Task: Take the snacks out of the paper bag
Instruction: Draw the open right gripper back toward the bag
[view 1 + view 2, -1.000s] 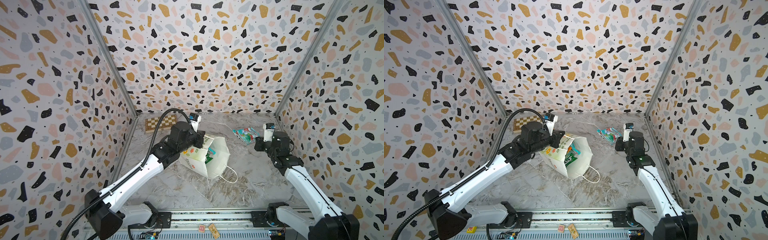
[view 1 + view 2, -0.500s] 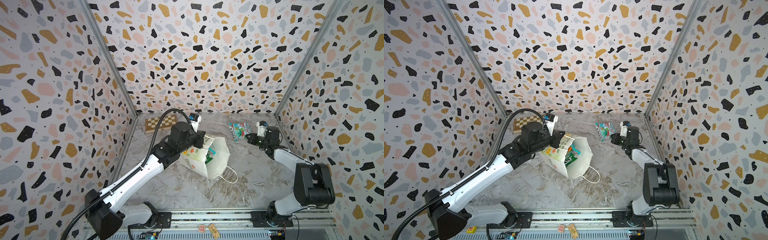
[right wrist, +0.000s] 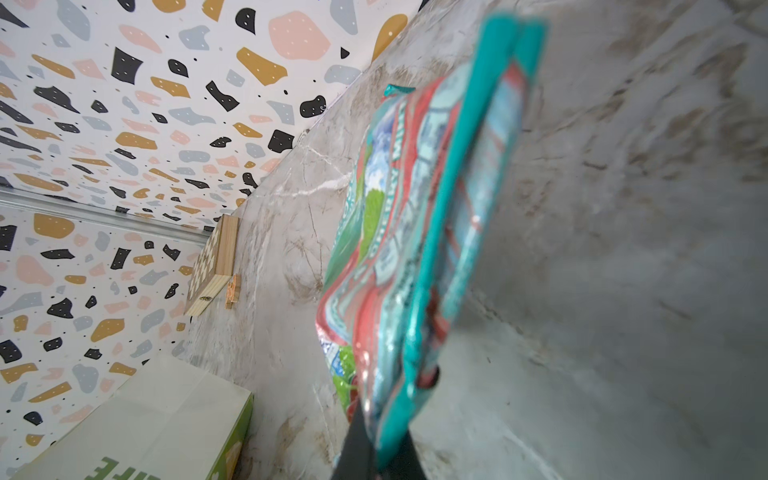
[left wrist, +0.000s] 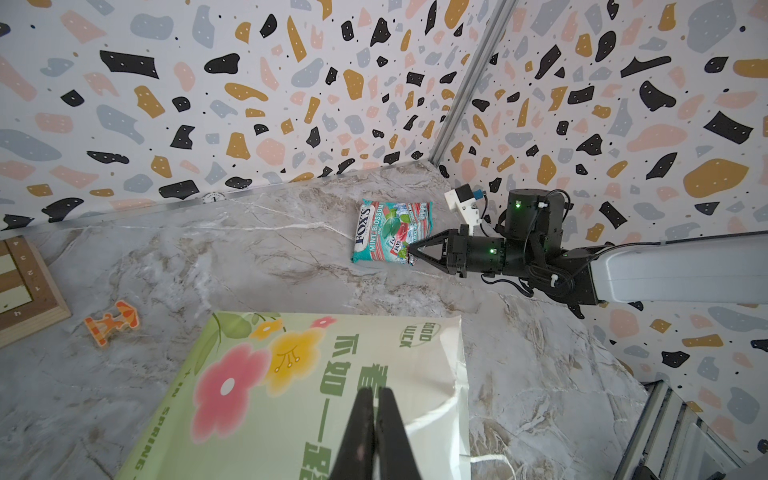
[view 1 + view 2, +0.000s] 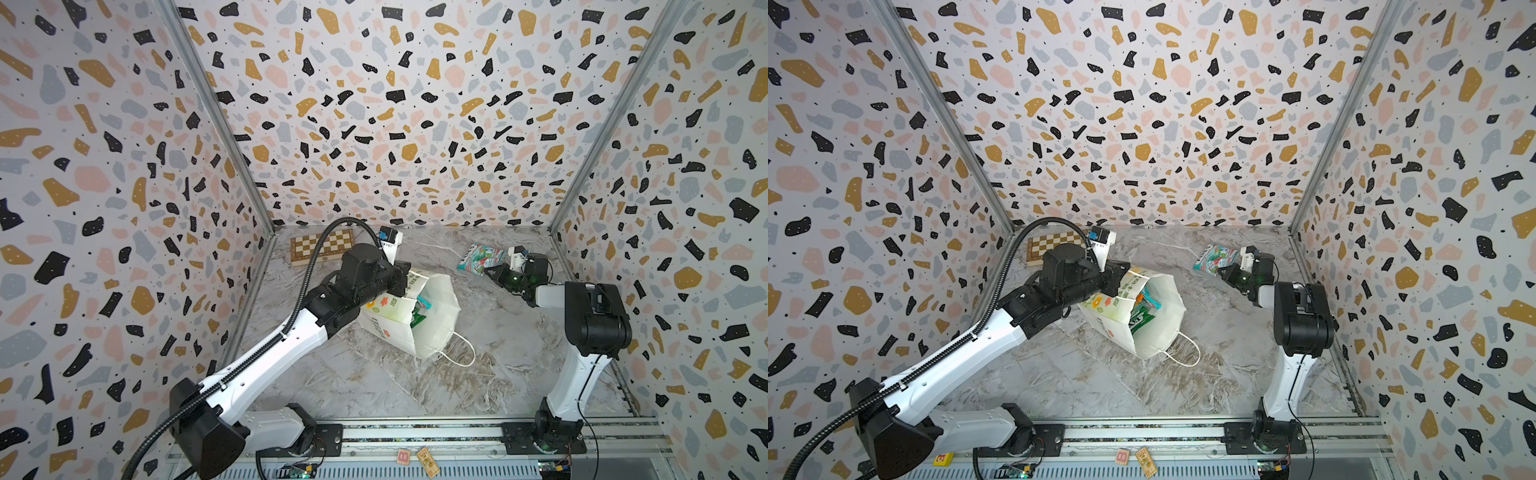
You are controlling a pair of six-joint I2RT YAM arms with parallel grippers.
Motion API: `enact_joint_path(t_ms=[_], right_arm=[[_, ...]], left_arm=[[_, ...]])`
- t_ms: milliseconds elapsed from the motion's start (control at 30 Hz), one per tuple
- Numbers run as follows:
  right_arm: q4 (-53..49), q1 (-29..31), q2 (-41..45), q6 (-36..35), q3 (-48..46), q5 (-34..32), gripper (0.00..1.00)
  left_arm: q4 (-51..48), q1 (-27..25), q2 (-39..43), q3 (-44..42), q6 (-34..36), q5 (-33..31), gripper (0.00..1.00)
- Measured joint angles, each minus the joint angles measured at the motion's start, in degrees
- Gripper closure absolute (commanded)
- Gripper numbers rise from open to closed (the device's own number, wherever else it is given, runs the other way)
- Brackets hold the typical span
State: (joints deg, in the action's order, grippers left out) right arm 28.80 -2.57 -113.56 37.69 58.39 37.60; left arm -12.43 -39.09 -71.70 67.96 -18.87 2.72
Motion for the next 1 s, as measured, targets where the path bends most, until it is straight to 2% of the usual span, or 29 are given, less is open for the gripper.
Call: enact_joint_path(t_ms=[167,200,333,400,467,633,1000], right_arm=[[-1.25,0.07,-2.89,-0.5,2.86,0.35,1.0],[-1.55,0.07,-3.04,-0.74,2.97,0.24,0.96],[-3.13,0.07,-3.06,-2.45,2.97,-1.18,0.65],[-4.35,0.07,-3.04,-3.41,2.93,-2.34,0.54],[-4.94,0.07,-2.71,-4.52,2.43,-3.89,0.49],[-6.67,0.07,3.56,-7.15,-2.67,-7.87,0.44],[-8.81,1.7,32.39,-13.84,-14.47,-11.74,0.43]], left_arm=[[-0.02,0.0,0.0,0.0,0.0,-0.02,1.0],[0.0,0.0,0.0,0.0,0.0,-0.02,1.0],[0.0,0.0,0.0,0.0,0.0,0.0,1.0],[-0.02,0.0,0.0,0.0,0.0,0.0,1.0],[0.0,0.0,0.0,0.0,0.0,0.0,1.0],[-0.02,0.0,0.0,0.0,0.0,0.2,1.0],[0.02,0.0,0.0,0.0,0.0,1.25,1.0]])
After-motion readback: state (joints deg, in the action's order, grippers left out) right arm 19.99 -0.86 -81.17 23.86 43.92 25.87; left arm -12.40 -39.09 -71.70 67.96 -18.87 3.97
